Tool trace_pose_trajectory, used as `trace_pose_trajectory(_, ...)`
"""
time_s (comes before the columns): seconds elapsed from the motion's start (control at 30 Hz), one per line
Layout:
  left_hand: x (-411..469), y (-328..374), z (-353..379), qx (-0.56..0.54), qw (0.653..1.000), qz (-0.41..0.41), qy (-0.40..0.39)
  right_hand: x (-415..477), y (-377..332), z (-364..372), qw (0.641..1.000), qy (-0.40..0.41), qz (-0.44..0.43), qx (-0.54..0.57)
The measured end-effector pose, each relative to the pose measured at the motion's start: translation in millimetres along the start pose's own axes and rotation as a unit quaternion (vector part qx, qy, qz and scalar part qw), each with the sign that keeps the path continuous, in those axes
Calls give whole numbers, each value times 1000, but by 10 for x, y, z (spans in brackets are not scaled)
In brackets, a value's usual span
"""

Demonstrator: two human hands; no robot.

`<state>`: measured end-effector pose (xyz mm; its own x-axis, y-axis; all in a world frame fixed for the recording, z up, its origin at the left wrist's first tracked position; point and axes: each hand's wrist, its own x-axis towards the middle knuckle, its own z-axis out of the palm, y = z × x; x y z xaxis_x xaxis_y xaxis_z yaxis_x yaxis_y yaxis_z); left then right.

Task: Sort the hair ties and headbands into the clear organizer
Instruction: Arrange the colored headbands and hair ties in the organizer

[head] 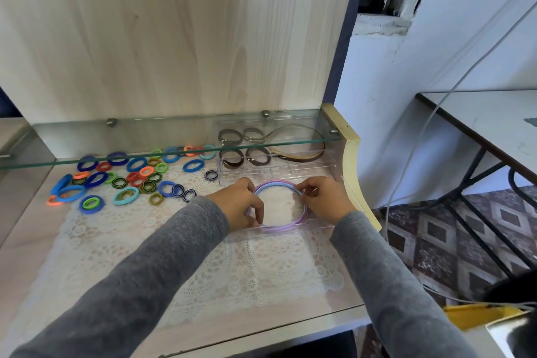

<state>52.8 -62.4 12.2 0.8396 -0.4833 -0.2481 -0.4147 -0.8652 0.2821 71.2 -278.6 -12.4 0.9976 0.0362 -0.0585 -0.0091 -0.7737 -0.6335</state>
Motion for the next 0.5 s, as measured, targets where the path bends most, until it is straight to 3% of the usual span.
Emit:
trace_pose_trajectory(0.13, -16, -6, 34, -8, 1000, 10, 24, 22, 3, -24, 999, -11, -9, -34)
trace_pose_trajectory(0.33, -25, -27, 66, -38, 998, 32, 44, 65, -90, -267, 978, -185, 6, -96)
trace_pose_trajectory(0.5, 1, -31, 30, -41, 998, 43, 30, 74, -199, -301, 961, -223, -9, -163)
